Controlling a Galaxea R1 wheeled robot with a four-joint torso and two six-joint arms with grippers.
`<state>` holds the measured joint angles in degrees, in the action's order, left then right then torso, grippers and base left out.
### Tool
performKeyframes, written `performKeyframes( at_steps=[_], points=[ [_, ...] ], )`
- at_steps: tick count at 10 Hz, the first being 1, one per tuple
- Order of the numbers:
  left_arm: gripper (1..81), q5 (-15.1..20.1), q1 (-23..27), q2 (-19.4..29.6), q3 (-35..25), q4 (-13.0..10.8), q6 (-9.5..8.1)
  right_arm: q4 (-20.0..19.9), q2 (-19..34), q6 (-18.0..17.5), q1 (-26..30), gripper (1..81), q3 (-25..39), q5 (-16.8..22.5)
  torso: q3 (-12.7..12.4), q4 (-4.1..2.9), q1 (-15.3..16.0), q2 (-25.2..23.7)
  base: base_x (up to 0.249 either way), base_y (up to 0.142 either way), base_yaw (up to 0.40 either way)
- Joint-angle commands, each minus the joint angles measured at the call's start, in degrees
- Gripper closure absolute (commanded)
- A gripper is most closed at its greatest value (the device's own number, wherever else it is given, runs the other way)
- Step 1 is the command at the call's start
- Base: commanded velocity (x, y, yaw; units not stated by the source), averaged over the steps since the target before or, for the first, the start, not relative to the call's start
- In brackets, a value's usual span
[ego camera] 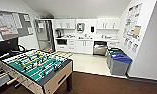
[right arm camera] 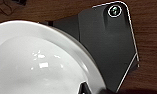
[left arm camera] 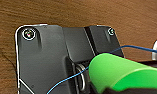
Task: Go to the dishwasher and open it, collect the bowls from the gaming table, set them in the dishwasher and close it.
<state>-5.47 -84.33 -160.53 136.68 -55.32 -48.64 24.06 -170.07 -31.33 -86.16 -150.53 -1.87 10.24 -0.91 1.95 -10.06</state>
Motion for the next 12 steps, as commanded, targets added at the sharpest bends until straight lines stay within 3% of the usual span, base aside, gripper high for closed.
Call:
performKeyframes(
  at_steps=[1,8,12],
  points=[
    [81.1,1.52,2.99,0.64,-0.62,-0.75,0.21,0.63,-1.44,0.22,3.05,81.1,1.48,0.55,0.0,0.0,0.0,0.0,0.123,-0.097,0.0],
    [81.1,1.52,2.99,0.64,-0.62,-0.67,0.21,0.72,-1.26,0.22,3.05,81.1,1.3,0.55,0.0,0.0,0.0,0.0,0.122,-0.071,0.0],
    [81.1,1.43,2.99,0.73,-0.62,-0.67,0.21,0.72,-1.26,0.22,2.79,81.1,1.3,0.55,0.0,0.0,-0.02,0.0,0.122,0.0,0.0]
  ],
)
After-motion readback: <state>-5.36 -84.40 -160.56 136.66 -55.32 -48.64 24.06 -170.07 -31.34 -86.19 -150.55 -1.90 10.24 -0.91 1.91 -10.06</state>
